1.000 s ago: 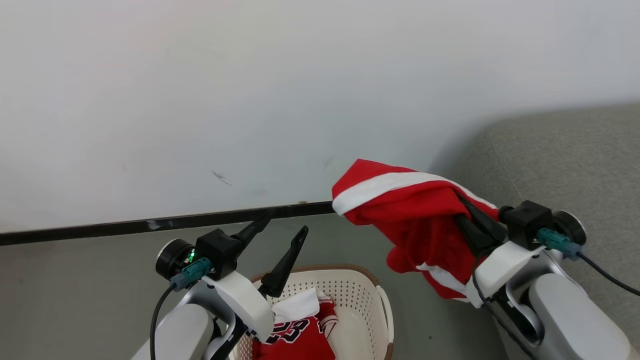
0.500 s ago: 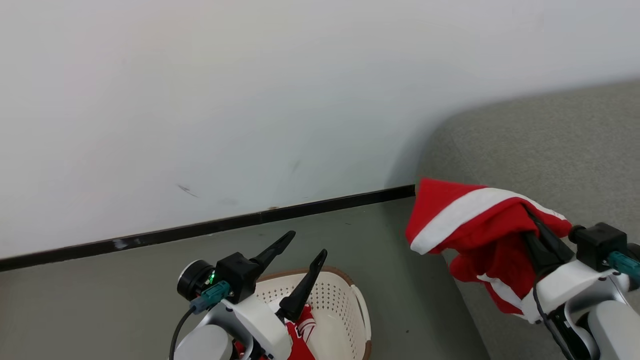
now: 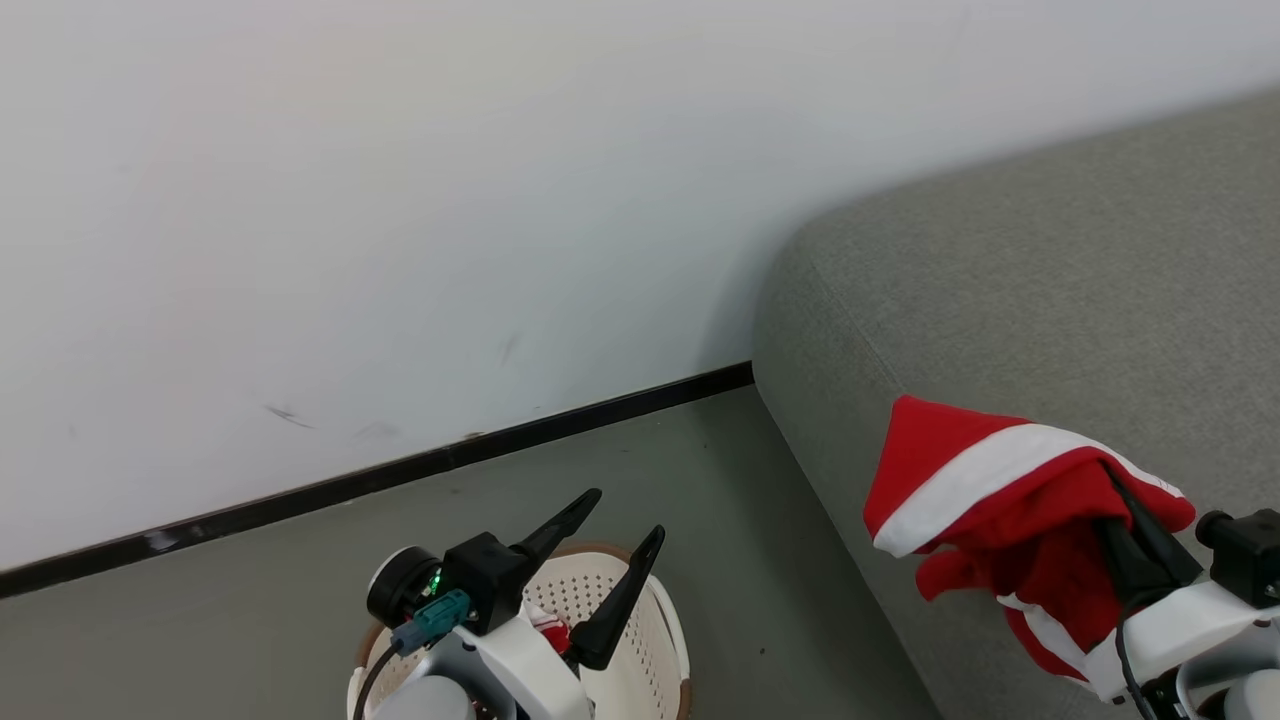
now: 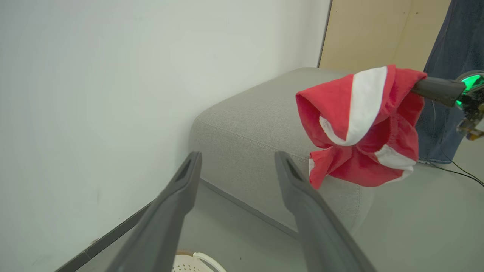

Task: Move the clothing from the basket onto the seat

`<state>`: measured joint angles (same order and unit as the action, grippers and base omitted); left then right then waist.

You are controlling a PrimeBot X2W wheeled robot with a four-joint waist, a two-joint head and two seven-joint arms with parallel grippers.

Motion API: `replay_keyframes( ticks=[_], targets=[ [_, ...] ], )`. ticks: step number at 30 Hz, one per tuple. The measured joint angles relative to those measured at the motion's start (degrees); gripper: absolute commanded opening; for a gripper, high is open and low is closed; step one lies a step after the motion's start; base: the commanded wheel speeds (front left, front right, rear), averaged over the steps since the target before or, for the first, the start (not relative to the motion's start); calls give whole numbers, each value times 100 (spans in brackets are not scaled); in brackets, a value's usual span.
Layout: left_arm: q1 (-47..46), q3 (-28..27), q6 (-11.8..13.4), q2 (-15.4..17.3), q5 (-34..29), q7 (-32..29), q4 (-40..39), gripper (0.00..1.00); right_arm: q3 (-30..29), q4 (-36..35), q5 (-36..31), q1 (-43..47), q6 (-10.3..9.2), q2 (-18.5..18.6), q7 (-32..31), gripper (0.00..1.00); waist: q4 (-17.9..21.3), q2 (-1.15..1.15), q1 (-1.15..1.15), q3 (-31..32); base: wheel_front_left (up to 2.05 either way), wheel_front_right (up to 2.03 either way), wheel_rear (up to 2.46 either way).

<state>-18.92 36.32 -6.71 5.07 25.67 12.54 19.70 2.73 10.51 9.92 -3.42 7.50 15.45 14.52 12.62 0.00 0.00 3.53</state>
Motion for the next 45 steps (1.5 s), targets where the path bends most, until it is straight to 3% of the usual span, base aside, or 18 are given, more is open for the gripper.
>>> replay_keyframes(
  ticks=[10,16,33,45],
  targets=[
    [98,-73,112,2,-11,69,5,100,80,-305,79,45,0,21,-159,0,396,0,0,-64,0,0,0],
    [194,-158,266,76,-93,74,-75,100,171,-323,290,-659,0,303,-379,0,490,0,0,-205,0,0,0],
    [159,-325,564,372,-370,102,-683,100,-709,415,849,-2852,0,1067,-999,0,302,0,0,-815,0,0,0],
    [5,-237,613,513,-513,-170,-1022,100,-1214,1148,918,-3184,0,1671,-1047,0,72,0,0,-1308,0,0,0]
  ],
)
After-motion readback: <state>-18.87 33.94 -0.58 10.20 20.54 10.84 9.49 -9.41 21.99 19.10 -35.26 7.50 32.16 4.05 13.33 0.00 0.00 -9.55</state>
